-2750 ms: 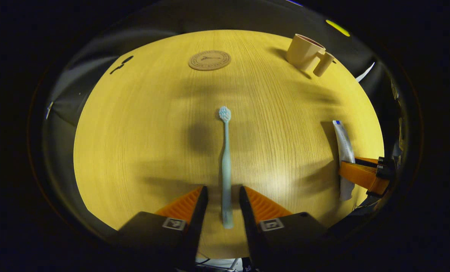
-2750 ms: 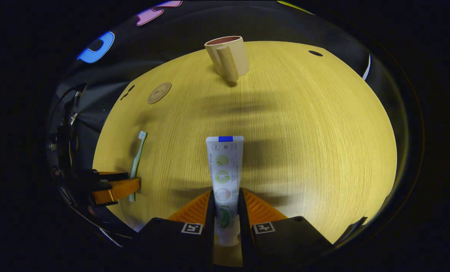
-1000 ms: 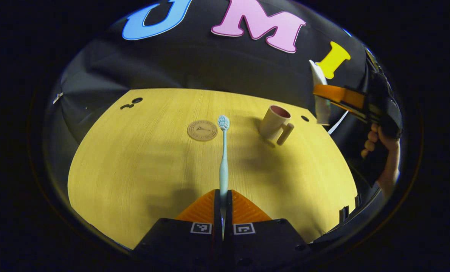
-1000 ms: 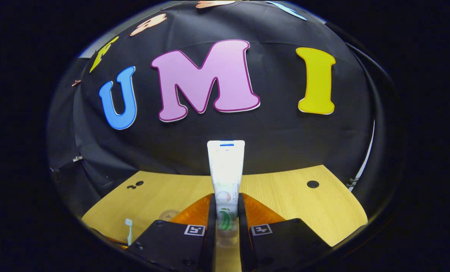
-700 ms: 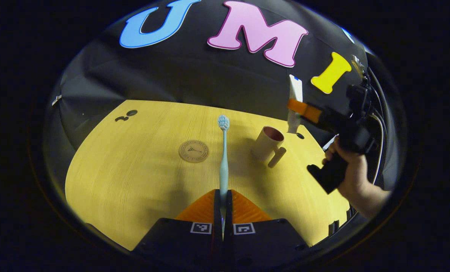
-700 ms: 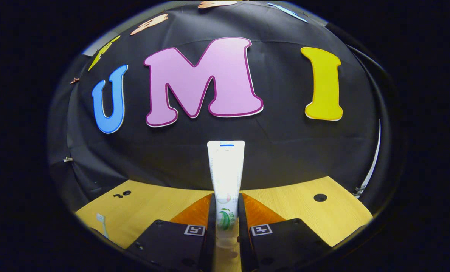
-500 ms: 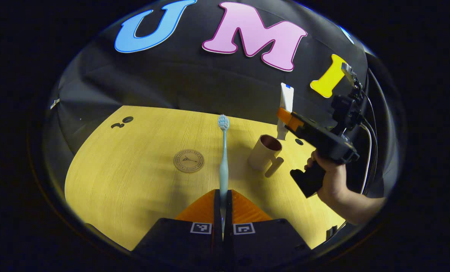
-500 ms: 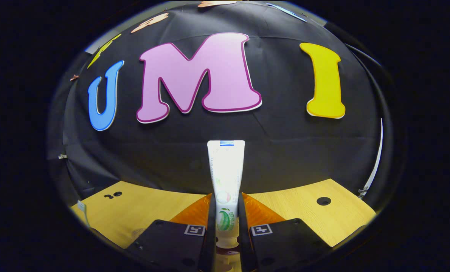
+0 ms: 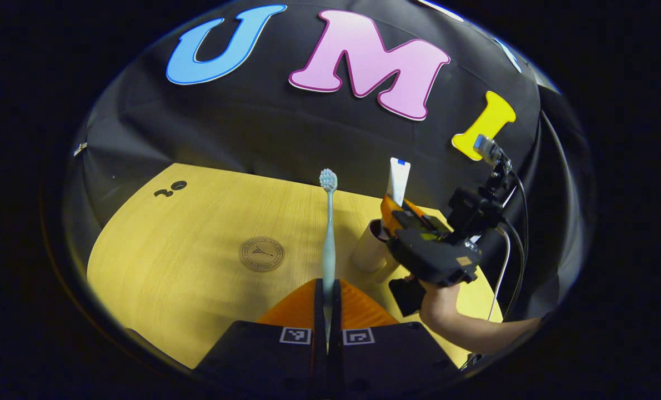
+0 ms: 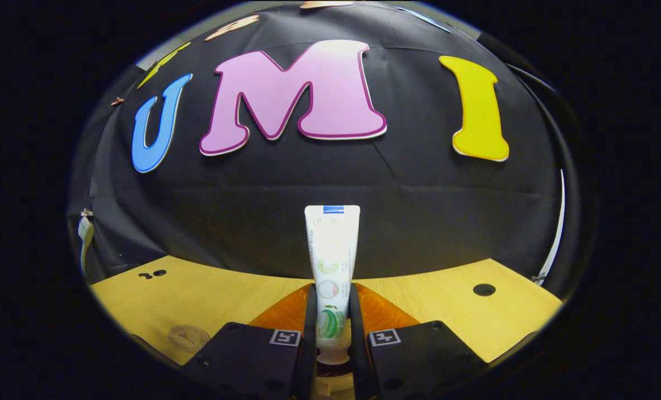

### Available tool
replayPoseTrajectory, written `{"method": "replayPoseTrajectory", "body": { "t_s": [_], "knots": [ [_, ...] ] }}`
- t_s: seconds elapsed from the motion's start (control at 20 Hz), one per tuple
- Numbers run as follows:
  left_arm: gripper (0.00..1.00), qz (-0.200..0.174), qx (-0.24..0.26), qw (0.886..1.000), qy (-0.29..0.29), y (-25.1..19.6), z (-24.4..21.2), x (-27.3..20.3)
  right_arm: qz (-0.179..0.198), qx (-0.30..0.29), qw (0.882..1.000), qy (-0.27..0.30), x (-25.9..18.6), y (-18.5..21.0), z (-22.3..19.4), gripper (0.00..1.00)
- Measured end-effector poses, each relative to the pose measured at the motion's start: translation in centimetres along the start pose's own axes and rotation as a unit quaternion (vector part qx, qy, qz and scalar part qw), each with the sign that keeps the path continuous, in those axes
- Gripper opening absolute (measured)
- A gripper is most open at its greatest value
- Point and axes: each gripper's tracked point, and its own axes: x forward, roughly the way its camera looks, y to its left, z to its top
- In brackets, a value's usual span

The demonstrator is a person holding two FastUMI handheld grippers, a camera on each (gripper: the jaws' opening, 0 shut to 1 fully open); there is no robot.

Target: Put the toothbrush and toothpaste on the desktop into the cup, then pick up the cup and place it on the coaster on the desktop.

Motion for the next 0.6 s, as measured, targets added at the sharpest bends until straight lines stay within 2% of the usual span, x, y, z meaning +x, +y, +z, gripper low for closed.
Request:
{"method": "replayPoseTrajectory", "body": {
  "t_s": [0.05,0.1,0.2,0.3,0.35,0.5,0.6],
  "knots": [
    [0.07,0.0,0.0,1.0,-0.003,0.0,0.0,0.0,-0.004,0.001,1.0,0.009,-0.1,-0.1,-0.9,0.24],
    [0.07,0.0,0.002,1.0,-0.007,0.0,0.1,0.1,-0.004,0.004,1.0,0.012,-0.4,-0.1,-1.5,0.34],
    [0.06,-0.002,0.004,1.0,-0.012,-0.2,0.3,0.3,-0.006,-0.004,1.0,0.009,-0.8,-0.3,-1.8,0.39],
    [0.07,-0.008,0.001,1.0,-0.017,-0.6,0.4,0.5,-0.005,-0.017,1.0,0.008,-1.5,-0.6,-1.7,0.58],
    [0.07,-0.012,0.0,1.0,-0.022,-1.0,0.7,0.6,-0.004,-0.014,1.0,0.013,-2.1,-0.9,-1.8,0.6],
    [0.07,-0.035,0.013,0.998,-0.042,-3.2,2.6,1.7,-0.02,0.01,0.999,0.026,-5.1,-3.4,-1.0,0.98],
    [0.06,-0.057,0.026,0.996,-0.065,-5.3,4.7,3.1,-0.039,0.015,0.999,0.032,-7.3,-5.6,-0.1,1.0]
  ]
}}
